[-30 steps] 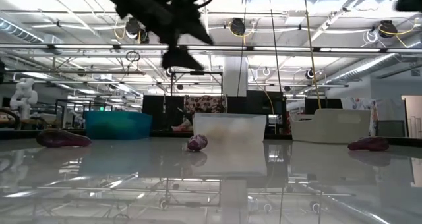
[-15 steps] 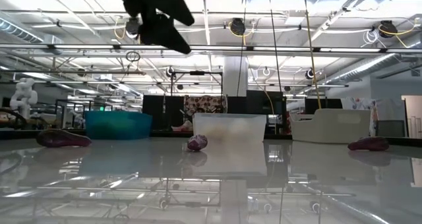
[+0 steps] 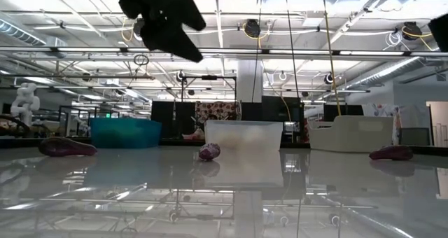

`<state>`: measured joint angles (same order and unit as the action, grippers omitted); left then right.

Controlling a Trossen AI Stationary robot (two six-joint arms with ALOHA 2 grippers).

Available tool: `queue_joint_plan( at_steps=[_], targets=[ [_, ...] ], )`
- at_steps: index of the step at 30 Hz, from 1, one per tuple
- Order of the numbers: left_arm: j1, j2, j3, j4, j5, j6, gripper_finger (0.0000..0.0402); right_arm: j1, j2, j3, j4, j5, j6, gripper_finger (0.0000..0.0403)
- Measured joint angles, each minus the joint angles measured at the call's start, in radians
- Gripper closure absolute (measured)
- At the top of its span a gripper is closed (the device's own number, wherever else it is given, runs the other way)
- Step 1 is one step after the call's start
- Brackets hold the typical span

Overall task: Sort produce into baskets
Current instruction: Put the garlic into the transparent bin

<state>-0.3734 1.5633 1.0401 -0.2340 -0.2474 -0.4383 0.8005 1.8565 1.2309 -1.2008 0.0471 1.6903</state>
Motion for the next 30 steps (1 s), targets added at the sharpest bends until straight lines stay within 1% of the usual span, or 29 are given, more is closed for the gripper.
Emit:
queue_joint_plan(
  at_steps=[6,11,17,21,24,27,30],
  targets=[
    [-0.016,0.06,0.0,0.01,0.0,-0.002,0.0054,0.0,-0.001,-0.069,0.114,-0.008,-0.007,0.0165],
    [-0.032,0.083,0.0,-0.002,0.0,-0.009,0.0054,-0.001,-0.004,-0.096,0.142,-0.039,-0.006,0.0172],
    [-0.048,0.078,0.0,-0.025,0.011,-0.055,0.0054,-0.001,-0.003,-0.093,0.14,-0.044,-0.035,0.0216],
    [-0.054,0.07,0.007,-0.085,0.033,-0.076,0.0054,-0.001,-0.025,-0.098,0.094,-0.061,-0.057,0.0245],
    [-0.06,0.057,0.007,-0.121,0.034,-0.081,0.0054,-0.02,-0.078,-0.095,0.048,-0.022,-0.057,0.0255],
    [-0.07,0.059,0.008,-0.165,0.034,-0.091,0.0054,-0.061,-0.143,-0.096,-0.027,0.067,-0.069,0.0256],
    [-0.084,0.059,0.007,-0.208,0.025,-0.119,0.0054,-0.119,-0.218,-0.096,-0.062,0.195,-0.106,0.0253]
  ],
)
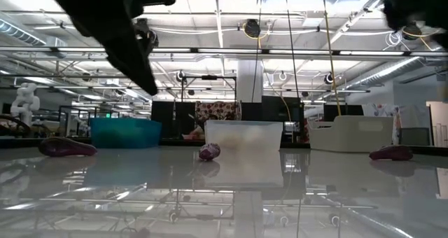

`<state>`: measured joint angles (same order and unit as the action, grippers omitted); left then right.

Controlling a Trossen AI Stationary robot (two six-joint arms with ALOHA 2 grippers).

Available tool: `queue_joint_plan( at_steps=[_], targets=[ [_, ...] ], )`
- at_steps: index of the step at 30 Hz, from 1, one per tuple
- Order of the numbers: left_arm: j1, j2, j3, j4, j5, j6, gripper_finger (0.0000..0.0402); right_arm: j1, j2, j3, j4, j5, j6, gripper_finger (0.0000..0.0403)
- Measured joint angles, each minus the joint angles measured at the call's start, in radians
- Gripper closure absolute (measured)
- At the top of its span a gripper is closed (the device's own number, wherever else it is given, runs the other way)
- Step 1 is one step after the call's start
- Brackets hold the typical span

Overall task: Sort produce into baskets
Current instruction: Put the garlic into the transparent bin

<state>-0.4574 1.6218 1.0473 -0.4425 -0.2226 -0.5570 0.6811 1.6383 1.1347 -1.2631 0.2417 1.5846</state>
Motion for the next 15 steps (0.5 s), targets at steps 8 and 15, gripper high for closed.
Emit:
queue_joint_plan(
  at_steps=[8,15],
  targets=[
    [-0.036,0.0,-0.005,-0.223,-0.175,-0.09,0.0054,-0.289,-0.12,0.001,0.205,0.382,-0.28,0.0253],
    [-0.034,0.0,-0.041,-0.231,-0.268,-0.091,0.0054,-0.607,-0.104,0.001,0.702,0.271,-0.817,0.0253]
  ],
)
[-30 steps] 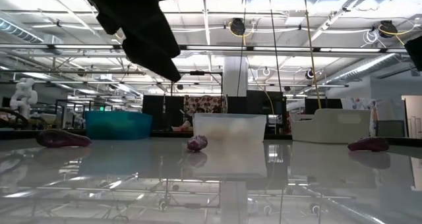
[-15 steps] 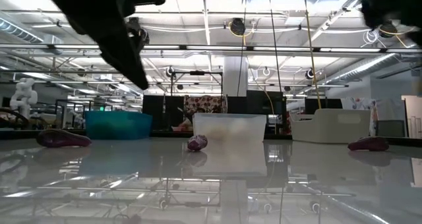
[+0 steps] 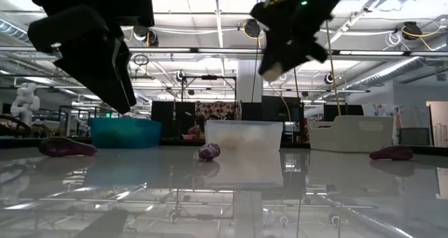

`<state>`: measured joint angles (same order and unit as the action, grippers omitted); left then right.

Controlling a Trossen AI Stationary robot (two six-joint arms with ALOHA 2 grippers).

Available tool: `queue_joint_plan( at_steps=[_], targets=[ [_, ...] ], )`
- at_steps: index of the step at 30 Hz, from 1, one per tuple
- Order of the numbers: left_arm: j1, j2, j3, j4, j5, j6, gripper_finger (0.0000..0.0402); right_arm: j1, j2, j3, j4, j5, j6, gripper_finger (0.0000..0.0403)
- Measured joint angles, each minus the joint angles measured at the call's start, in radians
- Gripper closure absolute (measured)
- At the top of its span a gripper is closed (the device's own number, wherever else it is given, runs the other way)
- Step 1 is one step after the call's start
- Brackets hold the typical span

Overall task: Sort produce into baskets
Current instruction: Put the garlic into the transparent bin, then put the eggplant into the gray bin

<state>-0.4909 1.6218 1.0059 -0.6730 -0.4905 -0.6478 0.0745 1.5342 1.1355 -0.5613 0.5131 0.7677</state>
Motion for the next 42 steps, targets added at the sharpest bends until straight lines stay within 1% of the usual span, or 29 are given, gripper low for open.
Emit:
queue_joint_plan(
  at_steps=[2,4,9,12,15,19,21,25,27,30,33,37,42],
  targets=[
    [0.0,0.0,-0.002,0.0,-0.019,0.0,0.0054,-0.075,-0.001,0.0,0.094,-0.021,-0.072,0.0253],
    [0.0,0.0,-0.002,0.006,-0.038,0.001,0.0054,-0.14,-0.002,0.001,0.157,-0.015,-0.118,0.0253],
    [0.002,0.0,-0.002,0.01,-0.087,0.05,0.0054,-0.262,0.002,0.001,0.217,-0.015,-0.196,0.0252],
    [0.014,0.0,-0.002,0.013,-0.121,0.079,0.0054,-0.319,0.03,0.001,0.228,-0.021,-0.246,0.0247],
    [0.034,0.0,-0.002,0.029,-0.12,0.107,0.0054,-0.372,0.058,0.001,0.255,-0.043,-0.306,0.0236],
    [0.073,0.0,-0.002,0.079,-0.108,0.162,0.0054,-0.449,0.107,0.001,0.294,-0.165,-0.368,0.0211],
    [0.099,0.0,-0.002,0.105,-0.081,0.193,0.0054,-0.483,0.123,0.001,0.309,-0.22,-0.393,0.0195],
    [0.157,0.0,-0.002,0.154,-0.024,0.217,0.0054,-0.529,0.137,0.001,0.302,-0.233,-0.497,0.0166],
    [0.187,0.0,-0.002,0.18,0.003,0.213,0.0054,-0.536,0.132,0.001,0.289,-0.233,-0.565,0.0157],
    [0.224,0.0,-0.002,0.208,0.026,0.211,0.0054,-0.528,0.092,0.001,0.242,-0.233,-0.656,0.015],
    [0.24,0.004,-0.002,0.245,0.028,0.209,0.0054,-0.5,0.035,0.001,0.133,-0.233,-0.666,0.0149],
    [0.238,0.028,-0.002,0.288,0.057,0.206,0.0054,-0.409,-0.041,0.001,-0.009,-0.252,-0.606,0.0149],
    [0.226,0.073,-0.002,0.341,0.122,0.035,0.0054,-0.211,-0.116,-0.038,-0.044,-0.234,-0.467,0.0149]
  ],
)
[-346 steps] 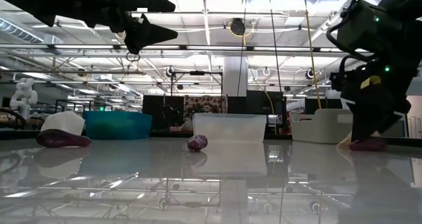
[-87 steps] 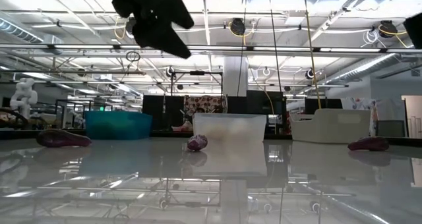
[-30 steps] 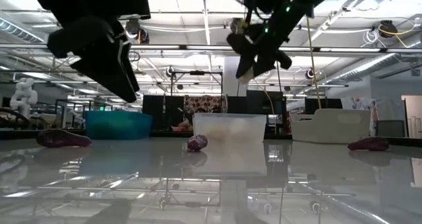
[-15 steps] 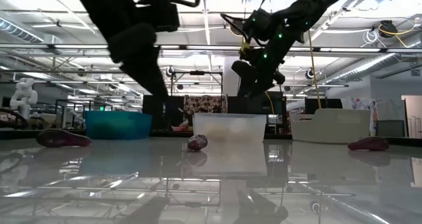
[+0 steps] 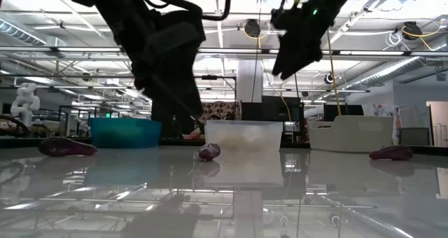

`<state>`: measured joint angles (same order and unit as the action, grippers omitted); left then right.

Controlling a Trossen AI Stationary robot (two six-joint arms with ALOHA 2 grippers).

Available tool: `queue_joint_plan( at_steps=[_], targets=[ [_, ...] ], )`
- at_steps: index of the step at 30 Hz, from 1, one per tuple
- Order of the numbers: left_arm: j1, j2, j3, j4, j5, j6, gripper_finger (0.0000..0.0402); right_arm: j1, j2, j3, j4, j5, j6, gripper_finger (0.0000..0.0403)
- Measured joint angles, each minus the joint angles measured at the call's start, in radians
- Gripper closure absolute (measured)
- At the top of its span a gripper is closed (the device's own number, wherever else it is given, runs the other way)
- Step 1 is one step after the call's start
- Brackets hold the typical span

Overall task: Sort produce into baskets
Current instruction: Put the eggplant into the gray bin

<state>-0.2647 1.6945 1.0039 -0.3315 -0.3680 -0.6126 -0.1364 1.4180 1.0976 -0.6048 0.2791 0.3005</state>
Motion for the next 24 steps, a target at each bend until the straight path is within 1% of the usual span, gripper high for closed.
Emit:
queue_joint_plan(
  at_steps=[1,5,9,11,13,14,16,18,24],
  targets=[
    [-0.005,0.008,0.0,0.014,0.021,-0.021,0.0054,0.048,-0.009,-0.007,0.001,0.023,0.032,0.0149],
    [-0.018,0.043,0.0,0.072,0.079,-0.064,0.0054,0.245,-0.043,-0.053,-0.016,0.178,0.184,0.0149],
    [-0.027,0.073,0.0,0.097,0.079,-0.115,0.0054,0.447,-0.046,-0.121,-0.004,0.32,0.384,0.0149],
    [-0.026,0.09,0.0,0.095,0.075,-0.139,0.0054,0.536,-0.038,-0.16,0.04,0.361,0.473,0.0149],
    [-0.026,0.115,0.0,0.14,0.072,-0.141,0.0054,0.618,-0.036,-0.208,0.063,0.394,0.574,0.0149],
    [-0.026,0.13,0.0,0.16,0.072,-0.14,0.0054,0.65,-0.036,-0.231,0.072,0.414,0.613,0.0149],
    [-0.026,0.163,0.0,0.222,0.079,-0.129,0.0054,0.691,-0.034,-0.251,0.108,0.42,0.676,0.0149],
    [-0.022,0.195,0.0,0.263,0.094,-0.105,0.0054,0.724,-0.038,-0.257,0.085,0.424,0.729,0.0149],
    [-0.015,0.222,0.009,0.275,0.094,-0.065,0.0056,0.765,-0.039,-0.225,0.096,0.429,0.735,0.0149]
  ],
)
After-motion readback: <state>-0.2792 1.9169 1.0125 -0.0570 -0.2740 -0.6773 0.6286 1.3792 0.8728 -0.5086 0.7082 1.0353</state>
